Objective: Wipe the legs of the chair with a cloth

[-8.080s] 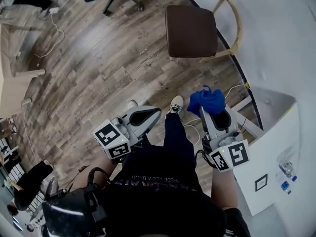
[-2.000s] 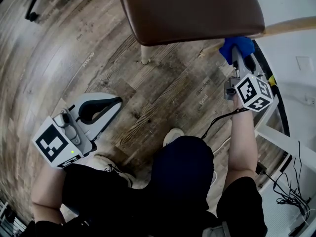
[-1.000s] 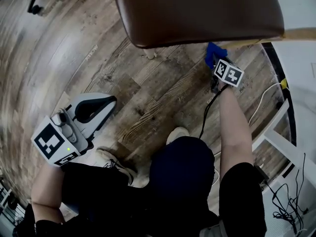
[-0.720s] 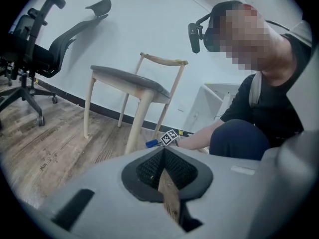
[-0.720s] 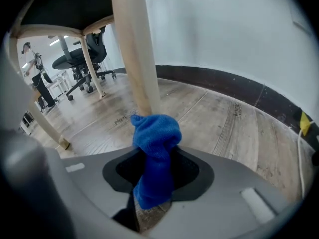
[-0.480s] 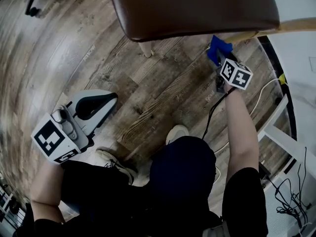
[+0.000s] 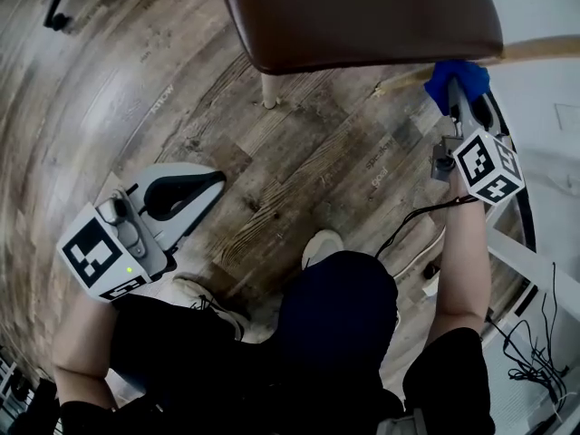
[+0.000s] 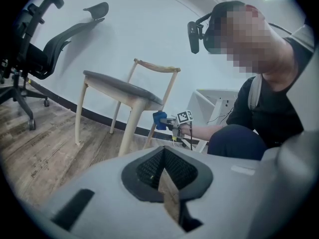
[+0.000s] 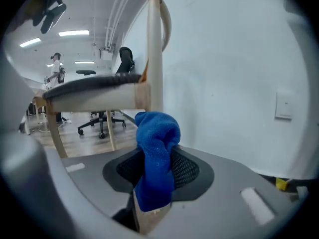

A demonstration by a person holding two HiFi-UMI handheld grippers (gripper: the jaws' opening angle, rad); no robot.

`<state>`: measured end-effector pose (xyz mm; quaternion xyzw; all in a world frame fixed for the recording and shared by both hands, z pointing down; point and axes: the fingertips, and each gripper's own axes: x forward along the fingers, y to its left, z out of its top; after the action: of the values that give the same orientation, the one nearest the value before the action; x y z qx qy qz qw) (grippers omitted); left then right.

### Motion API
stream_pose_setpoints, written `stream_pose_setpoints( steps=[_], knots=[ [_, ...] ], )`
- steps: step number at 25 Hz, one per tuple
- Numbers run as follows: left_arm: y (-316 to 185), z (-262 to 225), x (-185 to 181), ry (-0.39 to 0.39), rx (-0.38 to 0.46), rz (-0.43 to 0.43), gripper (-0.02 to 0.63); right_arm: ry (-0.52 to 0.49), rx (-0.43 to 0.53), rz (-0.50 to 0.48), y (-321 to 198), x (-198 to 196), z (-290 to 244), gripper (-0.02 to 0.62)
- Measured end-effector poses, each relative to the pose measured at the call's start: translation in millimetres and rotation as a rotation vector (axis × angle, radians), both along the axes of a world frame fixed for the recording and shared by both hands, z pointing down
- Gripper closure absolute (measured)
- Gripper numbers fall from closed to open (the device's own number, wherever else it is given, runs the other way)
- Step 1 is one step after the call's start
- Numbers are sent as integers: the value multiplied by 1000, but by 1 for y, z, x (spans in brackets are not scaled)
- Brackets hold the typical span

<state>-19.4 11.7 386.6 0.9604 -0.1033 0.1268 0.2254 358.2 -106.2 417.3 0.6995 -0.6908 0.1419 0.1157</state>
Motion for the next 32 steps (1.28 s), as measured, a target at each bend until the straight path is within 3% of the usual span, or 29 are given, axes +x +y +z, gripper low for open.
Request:
stream_pose_setpoints(
  steps=[5, 10, 19, 25, 32],
  knots=[
    [1, -7, -6, 8, 7, -11, 600, 2, 124, 43, 1, -5, -64, 449],
    [1, -13, -7, 19, 20, -13, 600, 33, 170, 60, 6, -17, -77, 449],
    [2, -11, -4, 12, 19, -9, 600, 123, 201, -43, 9, -51, -100, 449],
    [5, -14, -3, 17, 29, -2, 600, 13, 186, -55, 9, -63, -92, 450],
    [5, -20, -6, 21, 40, -11, 600, 19, 196, -230, 15, -141, -80, 449]
  ],
)
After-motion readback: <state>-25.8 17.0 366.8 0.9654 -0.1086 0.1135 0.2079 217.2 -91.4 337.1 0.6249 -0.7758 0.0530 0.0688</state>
